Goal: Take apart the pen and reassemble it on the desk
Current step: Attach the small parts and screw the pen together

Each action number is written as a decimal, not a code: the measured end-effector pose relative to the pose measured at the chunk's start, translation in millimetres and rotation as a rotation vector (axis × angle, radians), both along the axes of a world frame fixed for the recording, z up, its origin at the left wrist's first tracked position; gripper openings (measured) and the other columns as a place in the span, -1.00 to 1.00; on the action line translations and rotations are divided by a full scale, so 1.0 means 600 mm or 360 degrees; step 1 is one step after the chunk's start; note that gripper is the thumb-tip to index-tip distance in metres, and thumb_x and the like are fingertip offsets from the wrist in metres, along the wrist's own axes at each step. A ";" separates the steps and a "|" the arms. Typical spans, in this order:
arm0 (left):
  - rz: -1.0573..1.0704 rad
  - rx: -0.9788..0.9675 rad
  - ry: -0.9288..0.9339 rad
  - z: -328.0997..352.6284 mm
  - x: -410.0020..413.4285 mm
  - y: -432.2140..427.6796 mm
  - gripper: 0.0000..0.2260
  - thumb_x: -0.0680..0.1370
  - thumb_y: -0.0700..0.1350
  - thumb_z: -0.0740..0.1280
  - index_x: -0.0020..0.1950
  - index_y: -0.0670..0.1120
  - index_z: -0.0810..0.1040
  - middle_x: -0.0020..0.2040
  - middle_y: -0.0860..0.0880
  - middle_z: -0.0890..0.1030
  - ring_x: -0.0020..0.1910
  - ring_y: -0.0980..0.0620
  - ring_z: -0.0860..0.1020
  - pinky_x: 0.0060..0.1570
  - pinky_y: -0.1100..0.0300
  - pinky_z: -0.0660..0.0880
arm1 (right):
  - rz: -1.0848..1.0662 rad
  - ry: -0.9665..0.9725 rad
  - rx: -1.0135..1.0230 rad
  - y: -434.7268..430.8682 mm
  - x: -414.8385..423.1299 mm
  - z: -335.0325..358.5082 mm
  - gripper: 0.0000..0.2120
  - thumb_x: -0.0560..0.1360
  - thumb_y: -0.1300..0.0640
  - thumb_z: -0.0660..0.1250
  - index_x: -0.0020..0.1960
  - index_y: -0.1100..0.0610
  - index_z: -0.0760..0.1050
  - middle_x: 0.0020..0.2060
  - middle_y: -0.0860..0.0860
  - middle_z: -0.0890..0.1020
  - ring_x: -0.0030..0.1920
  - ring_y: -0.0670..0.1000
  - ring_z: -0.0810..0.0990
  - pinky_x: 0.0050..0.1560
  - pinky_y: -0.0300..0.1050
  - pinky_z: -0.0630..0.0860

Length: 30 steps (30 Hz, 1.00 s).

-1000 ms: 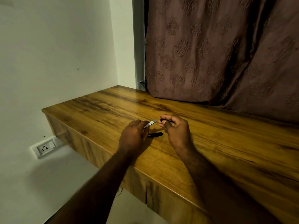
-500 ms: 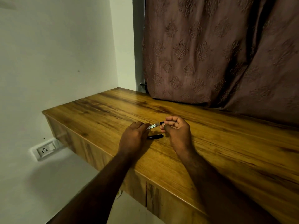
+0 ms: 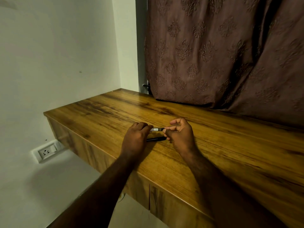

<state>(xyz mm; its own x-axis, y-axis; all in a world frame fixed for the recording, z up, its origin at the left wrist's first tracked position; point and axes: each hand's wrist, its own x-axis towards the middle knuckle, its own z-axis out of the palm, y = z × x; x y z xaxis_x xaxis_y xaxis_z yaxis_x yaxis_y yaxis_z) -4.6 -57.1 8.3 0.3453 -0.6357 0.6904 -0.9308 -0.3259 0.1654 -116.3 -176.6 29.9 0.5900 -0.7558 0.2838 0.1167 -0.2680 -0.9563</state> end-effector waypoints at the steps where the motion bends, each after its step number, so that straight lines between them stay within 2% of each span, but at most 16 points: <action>1: -0.0003 0.0000 -0.0006 0.000 0.001 0.000 -0.67 0.50 -0.07 0.22 0.17 -0.16 0.60 0.01 -0.13 0.64 -0.06 -0.12 0.55 -0.13 0.01 0.54 | 0.0003 0.0008 0.0006 0.000 0.000 0.000 -0.71 0.40 0.39 0.41 -0.06 0.09 0.40 -0.23 0.15 0.68 -0.40 -0.08 0.57 -0.46 -0.31 0.44; 3: -0.0006 0.0003 -0.0025 -0.001 0.002 0.000 -0.69 0.51 -0.09 0.23 0.17 -0.16 0.60 0.01 -0.14 0.64 -0.06 -0.12 0.55 -0.13 0.01 0.53 | 0.0004 0.0003 0.0035 -0.002 0.000 -0.001 -0.71 0.41 0.38 0.41 -0.07 0.08 0.40 -0.25 0.14 0.67 -0.44 -0.12 0.56 -0.49 -0.32 0.43; 6: 0.0004 0.0001 -0.0048 -0.005 0.004 -0.001 -0.72 0.46 -0.24 0.37 0.17 -0.17 0.61 0.01 -0.15 0.64 -0.07 -0.15 0.56 -0.13 0.01 0.53 | 0.0014 -0.0005 0.0069 -0.003 -0.001 -0.003 -0.73 0.42 0.36 0.41 -0.05 0.10 0.40 -0.29 0.10 0.67 -0.50 -0.20 0.54 -0.52 -0.34 0.41; 9: 0.0012 -0.0019 -0.0053 -0.005 0.003 -0.001 -0.70 0.46 -0.25 0.38 0.19 -0.17 0.60 0.03 -0.14 0.64 -0.05 -0.13 0.55 -0.11 -0.01 0.54 | 0.0025 -0.0021 0.0075 -0.001 0.002 -0.006 -0.76 0.43 0.36 0.40 0.01 0.16 0.41 -0.29 0.08 0.66 -0.51 -0.22 0.53 -0.52 -0.34 0.41; 13: 0.0005 -0.0030 -0.0023 -0.006 0.002 -0.005 -0.70 0.50 -0.21 0.36 0.23 -0.16 0.58 0.06 -0.13 0.63 -0.01 -0.11 0.54 -0.05 -0.03 0.52 | 0.0021 -0.0030 0.0042 0.001 0.008 -0.012 -0.81 0.48 0.32 0.37 -0.01 0.11 0.43 -0.17 0.10 0.66 -0.42 -0.10 0.58 -0.48 -0.27 0.44; 16: 0.0027 -0.0111 0.0026 -0.007 0.004 -0.006 -0.73 0.54 -0.19 0.33 0.23 -0.17 0.58 0.03 -0.13 0.64 -0.03 -0.10 0.55 -0.06 0.00 0.52 | -0.0104 -0.0037 -0.0094 -0.001 0.012 -0.018 -0.85 0.50 0.26 0.36 -0.02 0.05 0.47 -0.07 0.03 0.63 -0.37 -0.02 0.61 -0.43 -0.17 0.51; 17: 0.0040 -0.0176 0.0106 -0.009 0.006 -0.006 -0.75 0.56 -0.17 0.31 0.22 -0.16 0.58 0.01 -0.13 0.64 -0.04 -0.08 0.55 -0.06 0.04 0.51 | -0.0166 -0.0023 -0.0189 -0.002 0.012 -0.019 -0.87 0.51 0.23 0.36 -0.02 0.03 0.49 -0.07 -0.02 0.62 -0.32 0.00 0.62 -0.38 -0.12 0.57; 19: 0.0065 -0.0372 0.0454 -0.010 0.014 -0.002 -0.79 0.58 -0.14 0.29 0.18 -0.12 0.60 0.00 -0.08 0.63 -0.05 -0.01 0.56 -0.06 0.11 0.49 | -0.0248 -0.0006 -0.0358 -0.003 0.011 -0.023 -0.88 0.51 0.19 0.36 0.01 0.02 0.52 -0.09 -0.11 0.61 -0.24 0.01 0.60 -0.25 -0.01 0.61; 21: 0.0075 -0.0595 0.0935 -0.010 0.035 0.007 -0.85 0.56 -0.16 0.33 0.09 -0.14 0.63 -0.05 -0.09 0.65 -0.08 0.00 0.58 -0.04 0.07 0.53 | -0.0261 -0.0002 -0.0476 -0.001 0.012 -0.025 -0.90 0.50 0.18 0.36 0.01 0.05 0.54 -0.11 -0.10 0.62 -0.30 -0.07 0.52 -0.24 -0.08 0.54; 24: 0.0110 -0.0631 0.1401 -0.010 0.078 0.024 -0.89 0.52 -0.25 0.37 0.01 -0.24 0.63 -0.08 -0.26 0.65 -0.15 -0.04 0.58 -0.04 -0.02 0.53 | -0.0218 0.0031 -0.0593 0.005 0.015 -0.028 -0.93 0.50 0.19 0.36 -0.02 0.09 0.56 -0.13 -0.05 0.64 -0.36 -0.14 0.44 -0.30 -0.22 0.39; 27: 0.0099 -0.0567 0.1487 -0.010 0.104 0.034 -0.95 0.48 -0.30 0.41 -0.08 -0.25 0.65 -0.23 -0.26 0.63 -0.26 -0.03 0.54 -0.26 0.14 0.50 | -0.0191 0.0016 -0.0631 0.011 0.018 -0.027 -0.94 0.49 0.20 0.36 -0.04 0.11 0.56 -0.15 -0.06 0.63 -0.37 -0.20 0.40 -0.33 -0.25 0.33; 29: 0.0139 -0.0336 0.1290 -0.008 0.116 0.028 -0.95 0.47 -0.27 0.43 -0.10 -0.22 0.68 -0.29 -0.16 0.64 -0.30 -0.01 0.56 -0.37 0.27 0.46 | -0.0200 0.0010 -0.0628 0.010 0.019 -0.026 -0.94 0.49 0.20 0.36 -0.05 0.09 0.56 -0.16 -0.08 0.62 -0.38 -0.20 0.40 -0.34 -0.24 0.34; 30: 0.0155 -0.0209 0.1201 -0.007 0.122 0.021 -0.93 0.47 -0.23 0.44 -0.09 -0.22 0.69 -0.28 -0.16 0.65 -0.29 -0.02 0.58 -0.34 0.26 0.45 | -0.0212 0.0009 -0.0622 0.008 0.019 -0.026 -0.94 0.49 0.19 0.36 -0.05 0.08 0.56 -0.17 -0.09 0.62 -0.39 -0.18 0.41 -0.35 -0.23 0.35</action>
<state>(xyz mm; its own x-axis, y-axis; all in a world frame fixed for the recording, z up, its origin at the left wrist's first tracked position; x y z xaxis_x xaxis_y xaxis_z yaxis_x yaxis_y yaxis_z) 68.6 -44.4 3.9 0.8028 -0.5073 0.3133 -0.5185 -0.3345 0.7869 -104.9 -171.6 14.1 0.4966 -0.6615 0.5619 0.0518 -0.6237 -0.7799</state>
